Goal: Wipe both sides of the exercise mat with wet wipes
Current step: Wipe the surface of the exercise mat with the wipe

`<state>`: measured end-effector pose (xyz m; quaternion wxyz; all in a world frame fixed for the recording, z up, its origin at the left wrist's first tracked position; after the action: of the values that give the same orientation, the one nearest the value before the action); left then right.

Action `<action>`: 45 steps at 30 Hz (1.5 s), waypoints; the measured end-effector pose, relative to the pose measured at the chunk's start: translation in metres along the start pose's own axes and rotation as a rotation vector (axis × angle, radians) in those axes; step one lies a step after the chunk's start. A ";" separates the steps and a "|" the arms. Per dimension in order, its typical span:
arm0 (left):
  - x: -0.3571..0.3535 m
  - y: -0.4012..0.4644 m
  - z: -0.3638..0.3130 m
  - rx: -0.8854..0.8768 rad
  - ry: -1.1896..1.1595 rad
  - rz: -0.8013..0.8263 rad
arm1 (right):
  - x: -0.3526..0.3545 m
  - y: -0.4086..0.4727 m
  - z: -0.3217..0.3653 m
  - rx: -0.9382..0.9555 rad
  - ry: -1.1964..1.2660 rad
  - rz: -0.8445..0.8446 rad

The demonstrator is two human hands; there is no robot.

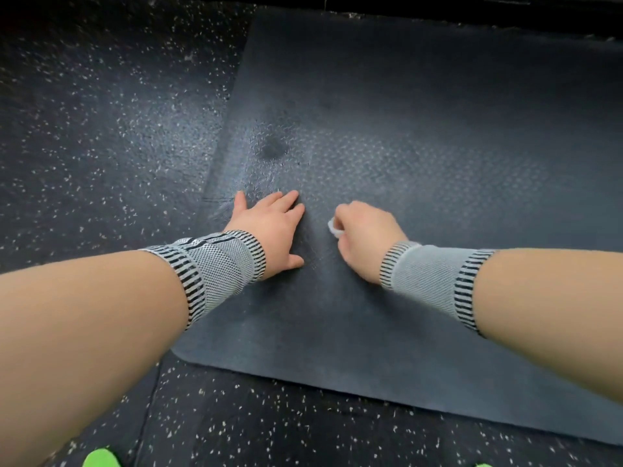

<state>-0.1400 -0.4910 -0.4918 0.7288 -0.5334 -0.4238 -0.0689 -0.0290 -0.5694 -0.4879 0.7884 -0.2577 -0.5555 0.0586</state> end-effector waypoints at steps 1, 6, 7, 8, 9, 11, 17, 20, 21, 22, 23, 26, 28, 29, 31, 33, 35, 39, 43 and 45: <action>0.000 0.000 0.000 -0.004 0.001 -0.008 | -0.012 -0.006 0.021 0.122 -0.001 0.037; -0.002 -0.005 -0.004 -0.003 0.012 -0.008 | -0.024 -0.042 0.007 0.385 -0.159 0.222; -0.004 -0.006 -0.004 -0.004 0.006 -0.006 | -0.016 -0.037 -0.013 0.315 -0.155 0.177; -0.005 -0.006 -0.004 -0.004 -0.001 -0.005 | -0.007 -0.033 -0.030 0.224 -0.139 0.111; -0.006 -0.007 -0.005 -0.005 -0.006 -0.005 | -0.002 -0.029 -0.040 0.136 -0.121 0.047; -0.006 -0.007 -0.006 -0.007 -0.003 -0.005 | -0.007 -0.027 -0.030 0.071 -0.087 0.011; -0.008 -0.017 -0.013 -0.048 0.088 0.021 | -0.058 -0.068 0.039 0.532 -0.170 0.279; -0.017 -0.022 -0.010 -0.052 0.086 0.019 | -0.041 -0.062 0.010 0.617 -0.268 0.192; -0.020 -0.024 -0.009 -0.050 0.078 0.021 | -0.031 -0.058 0.001 0.590 -0.261 0.129; -0.022 -0.025 -0.008 -0.051 0.066 0.025 | -0.025 -0.057 -0.002 0.541 -0.261 0.095; -0.024 -0.027 -0.008 -0.051 0.053 0.023 | -0.025 -0.057 0.000 0.493 -0.261 0.087; -0.030 -0.035 -0.003 -0.032 0.041 0.011 | -0.062 -0.081 0.031 0.530 -0.273 0.171; -0.038 -0.044 0.001 -0.020 0.035 0.033 | -0.085 -0.108 0.059 0.676 -0.311 0.293; -0.043 -0.048 0.004 -0.014 0.026 0.046 | -0.095 -0.113 0.065 0.718 -0.332 0.370; -0.051 -0.052 0.012 0.001 0.000 0.052 | -0.098 -0.107 0.066 0.785 -0.387 0.405; -0.055 -0.056 0.018 0.020 -0.021 0.044 | -0.086 -0.101 0.060 0.880 -0.428 0.313; -0.058 -0.058 0.021 0.022 -0.026 0.054 | -0.080 -0.107 0.041 0.931 -0.414 0.272; -0.070 -0.066 0.033 0.032 -0.011 0.067 | -0.085 -0.131 0.019 1.026 -0.408 0.250; -0.072 -0.067 0.030 -0.002 -0.017 0.021 | -0.089 -0.100 0.050 1.008 -0.354 0.152; -0.072 -0.067 0.027 -0.031 0.007 0.004 | -0.091 -0.090 0.071 1.020 -0.331 0.131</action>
<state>-0.2373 -0.5219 -0.4919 0.7222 -0.5450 -0.4191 -0.0759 -0.1446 -0.6566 -0.5046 0.7099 0.1365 -0.5562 0.4099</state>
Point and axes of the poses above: each hand's wrist, its own y-axis towards the middle knuckle, its own x-axis out of the back of the hand, z = x × y, the point moved 6 cm from there along y, towards the middle knuckle, and after that the axes turned 11 degrees about z, right-handed, at the moved point
